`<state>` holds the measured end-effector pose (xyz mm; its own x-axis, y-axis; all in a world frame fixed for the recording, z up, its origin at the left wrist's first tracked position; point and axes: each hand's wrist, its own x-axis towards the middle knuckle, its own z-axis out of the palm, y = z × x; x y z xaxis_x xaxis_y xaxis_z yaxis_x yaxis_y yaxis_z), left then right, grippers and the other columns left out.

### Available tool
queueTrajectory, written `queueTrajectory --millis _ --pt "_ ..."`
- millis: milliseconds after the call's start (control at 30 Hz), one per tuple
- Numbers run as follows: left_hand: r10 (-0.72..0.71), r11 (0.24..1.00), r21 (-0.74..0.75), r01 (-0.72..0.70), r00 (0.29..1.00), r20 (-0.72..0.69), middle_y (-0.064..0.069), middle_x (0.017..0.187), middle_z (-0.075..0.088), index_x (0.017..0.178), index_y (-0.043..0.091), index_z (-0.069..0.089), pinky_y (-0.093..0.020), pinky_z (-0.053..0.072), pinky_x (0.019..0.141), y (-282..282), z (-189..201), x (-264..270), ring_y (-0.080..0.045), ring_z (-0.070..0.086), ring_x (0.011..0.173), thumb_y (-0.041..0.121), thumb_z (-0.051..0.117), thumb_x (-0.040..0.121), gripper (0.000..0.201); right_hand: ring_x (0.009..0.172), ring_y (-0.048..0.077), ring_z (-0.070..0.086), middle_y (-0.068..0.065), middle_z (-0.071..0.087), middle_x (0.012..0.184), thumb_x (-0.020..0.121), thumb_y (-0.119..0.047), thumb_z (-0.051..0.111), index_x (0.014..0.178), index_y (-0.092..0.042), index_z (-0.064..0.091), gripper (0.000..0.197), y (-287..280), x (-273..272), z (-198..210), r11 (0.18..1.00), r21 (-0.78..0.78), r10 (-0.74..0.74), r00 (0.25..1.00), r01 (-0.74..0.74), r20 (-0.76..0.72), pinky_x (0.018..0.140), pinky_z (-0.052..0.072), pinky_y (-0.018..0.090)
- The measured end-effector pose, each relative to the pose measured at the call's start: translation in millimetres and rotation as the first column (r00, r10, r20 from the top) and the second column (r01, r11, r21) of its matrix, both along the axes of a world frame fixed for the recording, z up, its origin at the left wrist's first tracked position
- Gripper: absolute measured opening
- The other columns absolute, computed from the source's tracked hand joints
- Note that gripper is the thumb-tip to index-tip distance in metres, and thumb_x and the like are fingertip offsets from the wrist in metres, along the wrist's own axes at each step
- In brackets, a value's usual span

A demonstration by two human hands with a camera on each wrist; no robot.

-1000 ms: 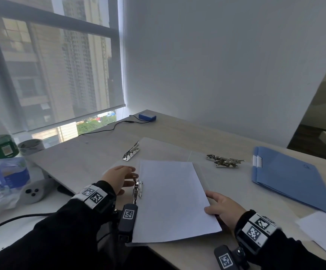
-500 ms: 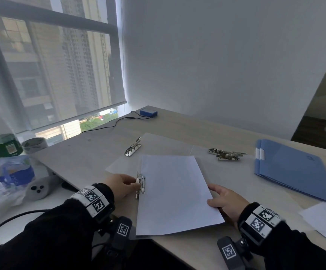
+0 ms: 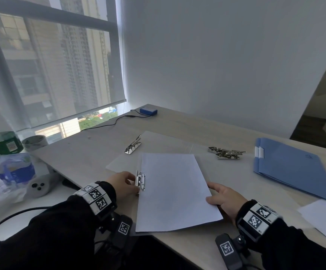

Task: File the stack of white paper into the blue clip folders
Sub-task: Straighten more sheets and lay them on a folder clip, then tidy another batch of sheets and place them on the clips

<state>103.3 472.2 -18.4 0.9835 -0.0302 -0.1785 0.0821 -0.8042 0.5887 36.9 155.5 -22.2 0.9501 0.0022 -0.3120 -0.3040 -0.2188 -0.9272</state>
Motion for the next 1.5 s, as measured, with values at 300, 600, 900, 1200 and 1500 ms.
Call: queueTrajectory --millis 300,600,900,1200,1500 --pt "0.179 0.904 -0.420 -0.080 0.963 0.203 0.002 0.089 0.066 0.100 0.027 0.067 -0.022 0.042 0.063 -20 26 -32 -0.014 0.061 0.076 0.024 0.066 0.084 0.016 0.103 0.038 0.064 0.021 0.063 0.123 0.095 0.000 0.047 0.128 -0.006 0.054 0.034 63 -6 9 0.979 0.205 -0.002 0.998 0.014 -0.060 0.087 0.054 0.046" --pt "-0.094 0.812 -0.568 0.130 0.991 0.093 0.005 0.084 0.069 0.094 0.021 0.070 -0.015 0.039 0.054 -113 41 -72 -0.011 0.060 0.073 0.016 0.059 0.089 0.013 0.067 0.030 0.069 0.021 0.069 0.087 0.097 -0.019 0.051 0.113 -0.012 0.060 0.020 0 -51 22 0.935 0.296 -0.188 0.981 0.195 -0.054 0.057 0.058 0.036" --pt "-0.480 0.664 -0.650 0.370 0.877 0.009 0.003 0.077 0.068 0.088 0.018 0.071 -0.013 0.038 0.049 -282 18 -125 -0.010 0.058 0.066 0.014 0.057 0.089 0.014 0.052 0.022 0.058 0.014 0.067 0.073 0.094 -0.017 0.051 0.102 -0.008 0.066 0.019 -152 -155 24 0.748 0.228 -0.646 0.763 0.624 0.028 0.045 0.043 0.025" --pt "-0.621 0.639 -0.483 0.599 0.772 0.137 0.012 0.093 0.069 0.088 0.027 0.071 -0.013 0.041 0.065 -401 8 -165 -0.002 0.061 0.081 0.022 0.058 0.088 0.013 0.066 0.018 0.055 0.011 0.067 0.082 0.089 -0.005 0.053 0.094 -0.008 0.069 0.017 -266 -249 19 0.329 0.157 -0.942 0.311 0.931 0.130 0.052 0.045 0.029" --pt "-0.639 0.766 -0.023 0.643 0.764 0.085 0.008 0.162 0.013 0.148 0.027 0.029 -0.042 0.011 0.121 -459 -15 -132 -0.014 0.005 0.150 0.033 0.045 0.091 0.060 0.094 0.030 0.065 0.019 0.064 0.107 0.094 -0.013 0.050 0.118 -0.001 0.051 0.026 -317 -266 0 0.234 0.392 -0.940 0.310 0.890 -0.143 0.077 0.055 0.044"
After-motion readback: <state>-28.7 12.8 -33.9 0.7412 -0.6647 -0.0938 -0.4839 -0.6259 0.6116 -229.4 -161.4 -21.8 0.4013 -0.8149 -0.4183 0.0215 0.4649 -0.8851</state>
